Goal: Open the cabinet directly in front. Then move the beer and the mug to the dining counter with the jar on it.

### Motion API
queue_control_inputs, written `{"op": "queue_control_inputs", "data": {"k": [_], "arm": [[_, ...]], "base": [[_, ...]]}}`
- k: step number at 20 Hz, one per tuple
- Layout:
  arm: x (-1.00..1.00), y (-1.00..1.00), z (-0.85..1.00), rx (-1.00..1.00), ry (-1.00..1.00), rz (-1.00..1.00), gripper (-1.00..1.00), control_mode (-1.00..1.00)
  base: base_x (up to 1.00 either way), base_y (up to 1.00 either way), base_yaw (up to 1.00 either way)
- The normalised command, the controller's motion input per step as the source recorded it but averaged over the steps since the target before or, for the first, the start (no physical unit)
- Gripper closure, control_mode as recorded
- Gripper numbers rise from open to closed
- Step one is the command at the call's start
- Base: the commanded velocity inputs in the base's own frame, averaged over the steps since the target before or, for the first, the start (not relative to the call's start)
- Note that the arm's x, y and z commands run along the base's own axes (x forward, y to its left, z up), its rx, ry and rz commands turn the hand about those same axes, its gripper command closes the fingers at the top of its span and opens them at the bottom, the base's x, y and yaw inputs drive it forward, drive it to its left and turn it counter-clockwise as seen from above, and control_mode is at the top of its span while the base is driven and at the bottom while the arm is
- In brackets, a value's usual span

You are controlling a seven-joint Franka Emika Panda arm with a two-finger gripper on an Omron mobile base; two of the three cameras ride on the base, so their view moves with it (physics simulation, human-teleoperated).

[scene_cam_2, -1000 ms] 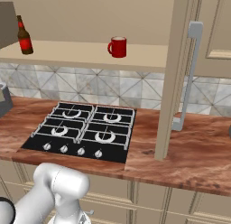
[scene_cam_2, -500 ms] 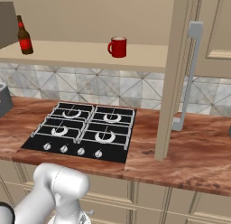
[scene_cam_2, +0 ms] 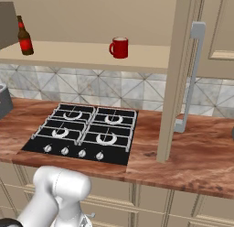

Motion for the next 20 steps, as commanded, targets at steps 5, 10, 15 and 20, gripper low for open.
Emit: {"op": "queue_control_inputs", "data": {"k": [5,10,15,20], "arm": [[0.01,-0.72,0.0,0.16,0.14,0.26,-1.0,-1.0],[0.01,-0.53,0.0,0.1,0.09,0.23,-1.0,-1.0],[0.03,-0.51,0.0,0.09,0.04,0.22,-1.0,-1.0],[0.0,-0.47,0.0,0.08,0.0,0.22,-1.0,-1.0]], "base": [[0.0,0.0,0.0],[0.0,0.0,0.0],[0.0,0.0,0.0],[0.0,0.0,0.0]]}}
